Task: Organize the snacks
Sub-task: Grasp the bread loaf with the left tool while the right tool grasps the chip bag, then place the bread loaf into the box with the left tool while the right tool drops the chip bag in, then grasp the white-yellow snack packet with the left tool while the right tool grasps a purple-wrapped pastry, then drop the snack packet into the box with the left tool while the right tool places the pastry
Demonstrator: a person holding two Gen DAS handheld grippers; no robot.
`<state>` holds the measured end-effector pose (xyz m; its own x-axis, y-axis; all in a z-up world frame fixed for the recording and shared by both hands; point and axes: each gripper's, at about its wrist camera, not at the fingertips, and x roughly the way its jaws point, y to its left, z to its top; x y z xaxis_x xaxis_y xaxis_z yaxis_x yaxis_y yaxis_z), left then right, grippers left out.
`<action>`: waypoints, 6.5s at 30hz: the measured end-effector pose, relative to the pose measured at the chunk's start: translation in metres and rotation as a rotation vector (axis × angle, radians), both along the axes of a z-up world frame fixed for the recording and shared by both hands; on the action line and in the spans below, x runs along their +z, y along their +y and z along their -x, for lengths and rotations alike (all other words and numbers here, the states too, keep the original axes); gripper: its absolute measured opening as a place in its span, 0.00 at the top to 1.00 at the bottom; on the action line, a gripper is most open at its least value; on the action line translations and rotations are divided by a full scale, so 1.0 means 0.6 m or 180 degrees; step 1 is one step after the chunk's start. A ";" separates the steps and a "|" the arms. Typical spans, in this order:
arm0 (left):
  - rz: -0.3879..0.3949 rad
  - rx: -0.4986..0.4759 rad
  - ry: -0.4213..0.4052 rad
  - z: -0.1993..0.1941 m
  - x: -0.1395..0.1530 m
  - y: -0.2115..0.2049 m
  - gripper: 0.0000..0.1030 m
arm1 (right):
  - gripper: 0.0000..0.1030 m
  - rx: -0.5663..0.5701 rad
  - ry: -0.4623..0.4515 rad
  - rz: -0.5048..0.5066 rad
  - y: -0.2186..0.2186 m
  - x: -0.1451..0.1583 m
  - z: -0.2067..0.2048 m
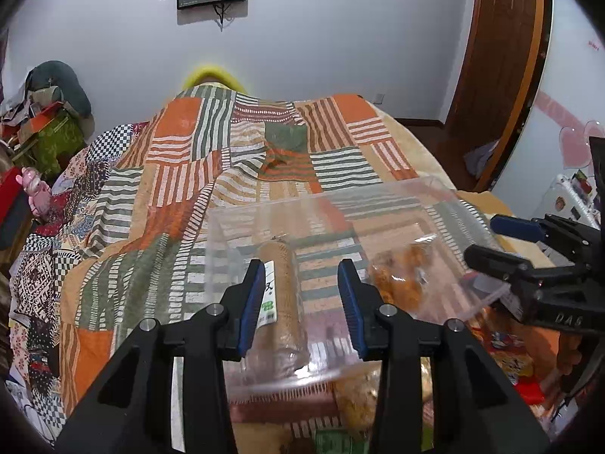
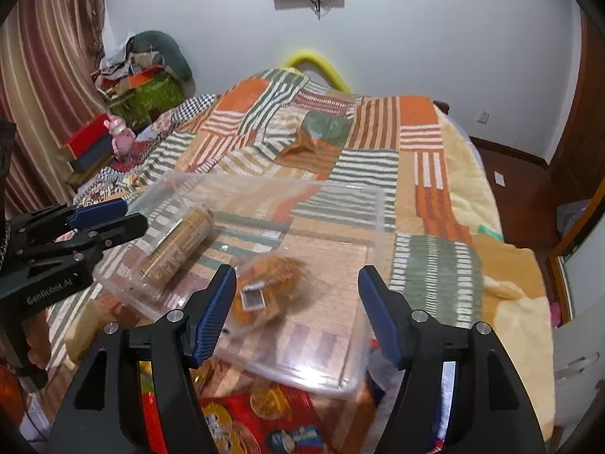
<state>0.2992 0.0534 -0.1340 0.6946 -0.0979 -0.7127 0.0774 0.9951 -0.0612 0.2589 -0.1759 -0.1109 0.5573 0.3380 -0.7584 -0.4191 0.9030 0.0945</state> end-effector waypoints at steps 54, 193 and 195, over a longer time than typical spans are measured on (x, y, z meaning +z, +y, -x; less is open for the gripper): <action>0.0218 0.0364 0.0624 0.162 -0.117 0.108 0.46 | 0.49 -0.0430 0.0402 0.0251 -0.139 -0.075 0.055; 0.0460 0.0121 0.0350 0.292 -0.094 0.040 0.46 | 0.57 0.0199 0.0072 -0.0141 0.039 0.011 0.228; 0.0460 0.0102 0.0271 0.295 -0.074 0.035 0.46 | 0.57 0.0201 0.0025 -0.0190 0.036 0.023 0.231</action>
<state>0.1223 0.0746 -0.1786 0.6367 -0.1824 -0.7493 0.0340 0.9773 -0.2090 0.1205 -0.1543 -0.0970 0.5275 0.4170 -0.7402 -0.4741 0.8674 0.1509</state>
